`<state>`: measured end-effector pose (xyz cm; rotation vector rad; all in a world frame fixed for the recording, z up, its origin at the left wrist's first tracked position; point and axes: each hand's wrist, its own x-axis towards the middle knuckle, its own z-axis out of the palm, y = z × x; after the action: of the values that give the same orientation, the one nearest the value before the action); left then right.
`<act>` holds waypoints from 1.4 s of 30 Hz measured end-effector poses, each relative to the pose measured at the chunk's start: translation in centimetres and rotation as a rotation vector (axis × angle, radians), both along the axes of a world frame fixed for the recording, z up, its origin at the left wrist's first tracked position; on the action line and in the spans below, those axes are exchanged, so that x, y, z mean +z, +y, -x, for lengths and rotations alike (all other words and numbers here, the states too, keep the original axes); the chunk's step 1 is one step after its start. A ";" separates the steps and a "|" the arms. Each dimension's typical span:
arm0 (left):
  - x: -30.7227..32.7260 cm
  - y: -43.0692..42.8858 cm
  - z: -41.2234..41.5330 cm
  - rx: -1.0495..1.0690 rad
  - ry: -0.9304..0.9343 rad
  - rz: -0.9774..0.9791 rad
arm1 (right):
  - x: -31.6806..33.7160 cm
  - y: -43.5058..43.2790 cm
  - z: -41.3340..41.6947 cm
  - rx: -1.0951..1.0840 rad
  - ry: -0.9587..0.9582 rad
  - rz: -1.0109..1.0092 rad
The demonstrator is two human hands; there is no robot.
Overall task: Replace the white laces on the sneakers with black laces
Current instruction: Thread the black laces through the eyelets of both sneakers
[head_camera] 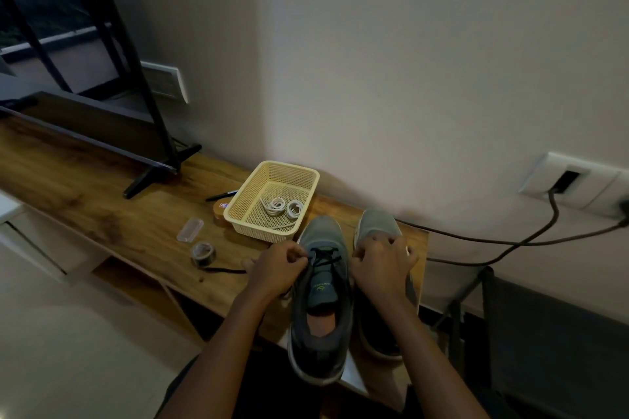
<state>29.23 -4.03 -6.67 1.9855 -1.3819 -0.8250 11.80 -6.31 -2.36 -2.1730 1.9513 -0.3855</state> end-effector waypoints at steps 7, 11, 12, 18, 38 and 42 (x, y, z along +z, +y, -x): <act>0.1 0.0 0.5 0.027 -0.022 -0.058 | -0.1 0.1 -0.2 0.014 0.002 -0.010; 0.2 0.2 0.5 0.057 0.039 -0.039 | -0.2 0.1 -0.3 0.034 0.019 -0.015; 0.2 0.2 0.4 0.072 0.056 -0.035 | -0.2 0.1 -0.3 0.037 0.024 -0.016; 0.7 0.2 0.3 0.071 0.117 0.008 | -0.3 0.1 -0.4 0.050 0.031 -0.027; 2.1 0.8 1.7 0.149 0.307 -0.001 | -0.4 0.5 -1.1 0.142 0.035 -0.075; 2.2 0.5 1.5 0.235 0.379 0.037 | -0.4 0.5 -1.0 0.143 0.042 -0.067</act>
<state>27.77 -3.55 -4.49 1.8038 -0.9226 -0.9937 12.80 -5.80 -2.76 -2.2782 1.7877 -0.2499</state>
